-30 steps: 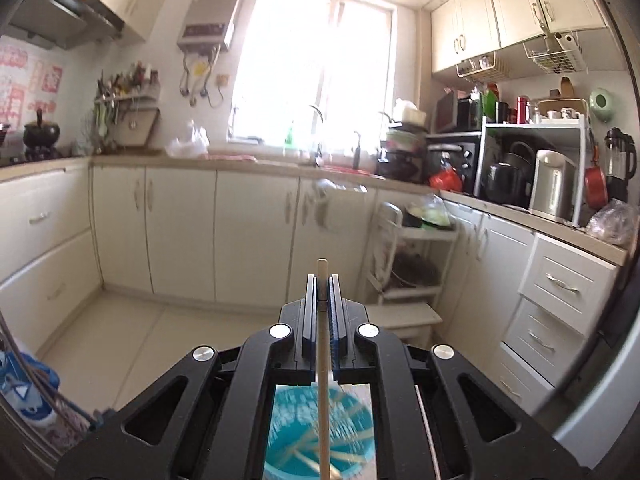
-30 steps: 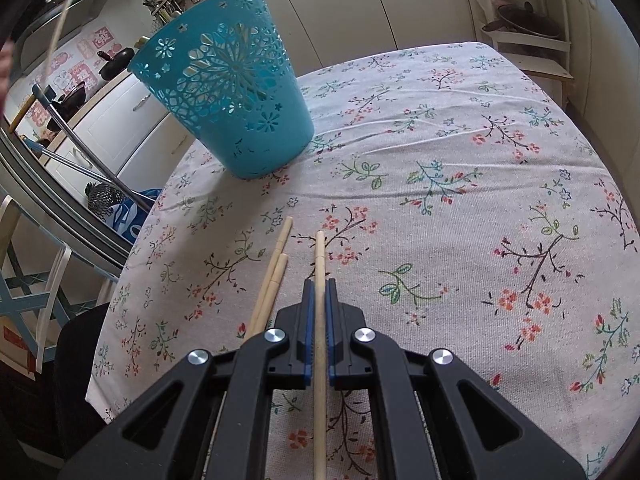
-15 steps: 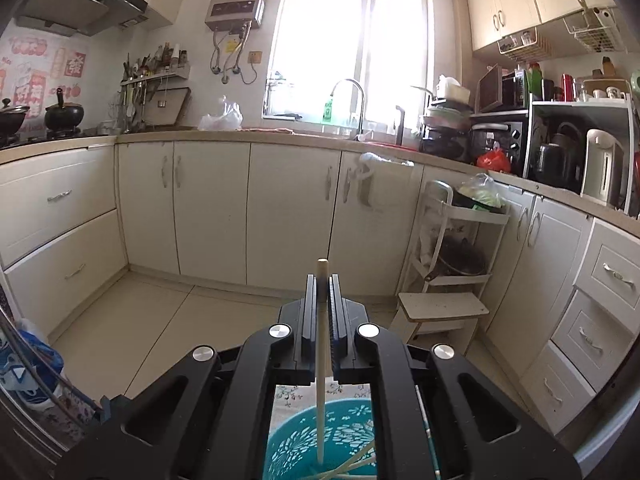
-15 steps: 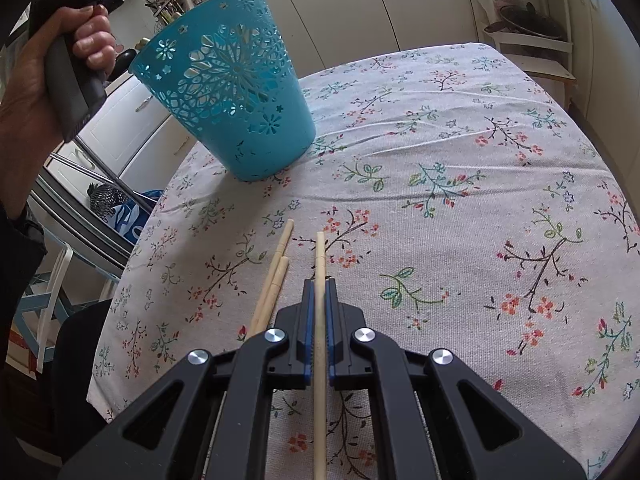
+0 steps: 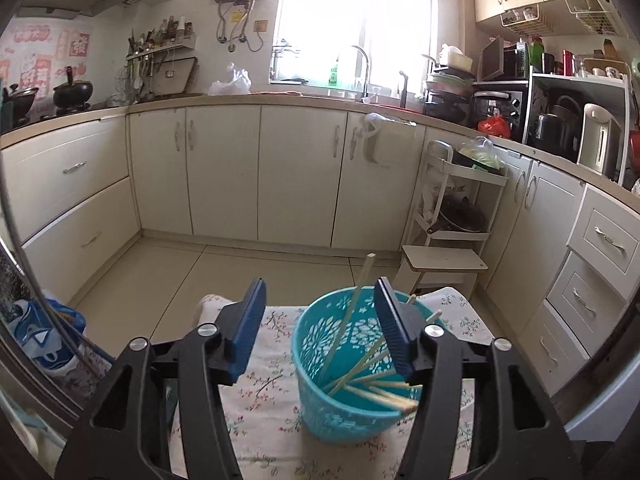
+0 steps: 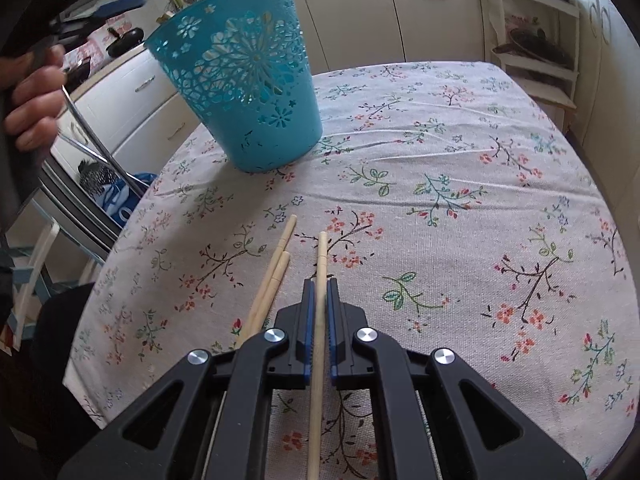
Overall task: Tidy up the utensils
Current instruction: 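Carry a wooden stick over the teal basket with the left gripper and release it, then lift the held stick with the right gripper over the teal basket, then open the right gripper to drop the stick into the basket, then move the open right gripper back to the sticks on the tablecloth, then close the right gripper on a stick while the left gripper grasps another stick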
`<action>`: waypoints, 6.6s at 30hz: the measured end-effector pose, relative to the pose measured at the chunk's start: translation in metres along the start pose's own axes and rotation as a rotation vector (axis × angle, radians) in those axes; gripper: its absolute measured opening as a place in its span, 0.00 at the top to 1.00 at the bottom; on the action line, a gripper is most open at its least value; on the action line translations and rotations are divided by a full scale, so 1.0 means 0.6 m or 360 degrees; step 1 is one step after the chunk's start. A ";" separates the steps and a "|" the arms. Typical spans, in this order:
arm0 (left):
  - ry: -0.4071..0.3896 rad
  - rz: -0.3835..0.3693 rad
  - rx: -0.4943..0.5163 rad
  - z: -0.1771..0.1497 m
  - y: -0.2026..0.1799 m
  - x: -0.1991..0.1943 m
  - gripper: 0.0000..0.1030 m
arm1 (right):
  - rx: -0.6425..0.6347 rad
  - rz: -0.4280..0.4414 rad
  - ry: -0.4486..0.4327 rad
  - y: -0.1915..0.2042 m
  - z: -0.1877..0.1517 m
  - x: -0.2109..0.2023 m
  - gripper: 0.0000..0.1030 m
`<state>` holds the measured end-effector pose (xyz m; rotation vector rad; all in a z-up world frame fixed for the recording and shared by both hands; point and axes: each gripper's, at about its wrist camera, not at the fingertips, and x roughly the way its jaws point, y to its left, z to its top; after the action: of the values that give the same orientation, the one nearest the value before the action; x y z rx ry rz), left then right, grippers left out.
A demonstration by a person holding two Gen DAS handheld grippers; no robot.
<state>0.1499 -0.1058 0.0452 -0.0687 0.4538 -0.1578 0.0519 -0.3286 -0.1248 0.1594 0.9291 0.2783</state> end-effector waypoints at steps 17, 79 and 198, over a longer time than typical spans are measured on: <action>0.0310 0.0199 -0.0162 -0.278 0.118 -0.124 0.22 | 0.0350 0.0425 -0.0380 -0.012 0.047 -0.133 0.94; 0.0304 0.0108 -0.0156 -0.309 0.117 -0.104 0.20 | -0.0026 0.0047 -0.0608 0.130 0.251 -0.164 0.72; 0.0797 -0.0254 0.0200 -0.331 -0.055 0.013 0.95 | -0.0003 -0.0201 0.0067 0.024 0.000 0.001 0.94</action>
<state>0.0644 -0.1459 -0.1327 0.0607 0.9375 -0.3637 0.0496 -0.3150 -0.1216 0.0929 0.9763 0.1665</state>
